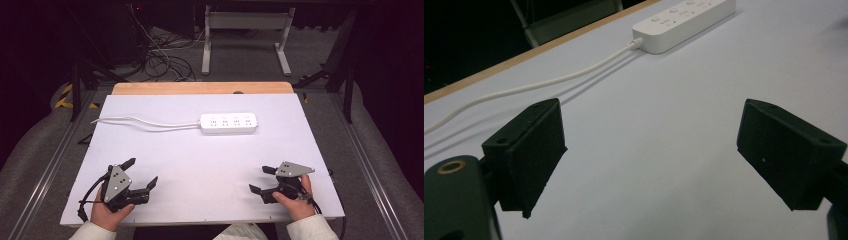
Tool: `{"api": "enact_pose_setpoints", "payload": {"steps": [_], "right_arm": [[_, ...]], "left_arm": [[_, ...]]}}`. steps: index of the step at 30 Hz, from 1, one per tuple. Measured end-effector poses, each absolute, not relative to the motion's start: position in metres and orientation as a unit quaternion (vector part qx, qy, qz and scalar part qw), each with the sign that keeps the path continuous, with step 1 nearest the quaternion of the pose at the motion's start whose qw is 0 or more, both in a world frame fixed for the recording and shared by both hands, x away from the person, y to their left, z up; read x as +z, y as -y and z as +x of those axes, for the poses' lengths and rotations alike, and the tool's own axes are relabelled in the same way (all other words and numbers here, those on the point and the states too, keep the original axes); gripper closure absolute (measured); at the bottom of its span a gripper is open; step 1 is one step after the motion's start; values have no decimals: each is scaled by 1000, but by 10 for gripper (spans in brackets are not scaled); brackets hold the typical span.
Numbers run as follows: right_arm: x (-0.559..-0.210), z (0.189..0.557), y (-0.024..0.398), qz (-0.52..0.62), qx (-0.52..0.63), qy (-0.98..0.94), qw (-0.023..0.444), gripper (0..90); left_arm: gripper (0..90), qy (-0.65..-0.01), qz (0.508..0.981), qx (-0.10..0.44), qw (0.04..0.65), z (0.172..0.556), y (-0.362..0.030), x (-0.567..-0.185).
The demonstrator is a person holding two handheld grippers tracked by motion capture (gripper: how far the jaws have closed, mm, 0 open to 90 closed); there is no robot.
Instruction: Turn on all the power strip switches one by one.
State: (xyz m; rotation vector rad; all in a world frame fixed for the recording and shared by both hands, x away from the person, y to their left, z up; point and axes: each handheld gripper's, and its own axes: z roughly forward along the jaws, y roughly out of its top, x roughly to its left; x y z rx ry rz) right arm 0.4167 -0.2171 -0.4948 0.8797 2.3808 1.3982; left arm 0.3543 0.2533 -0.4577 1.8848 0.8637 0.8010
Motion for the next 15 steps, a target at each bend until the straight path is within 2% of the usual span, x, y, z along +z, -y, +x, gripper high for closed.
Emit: {"api": "enact_pose_setpoints", "payload": {"steps": [8, 12, 15], "right_arm": [[-491, 416, 215, 313, 481, -805, 150, 155], [-487, 415, 218, 313, 487, -797, 172, 155], [-485, 414, 219, 308, 485, -798, 183, 155]], "left_arm": [[122, -350, 767, 310, 440, 360, -252, -462], [143, -331, 764, 336, 440, 359, -253, -465], [143, -332, 760, 337, 446, 360, -254, -466]]}}
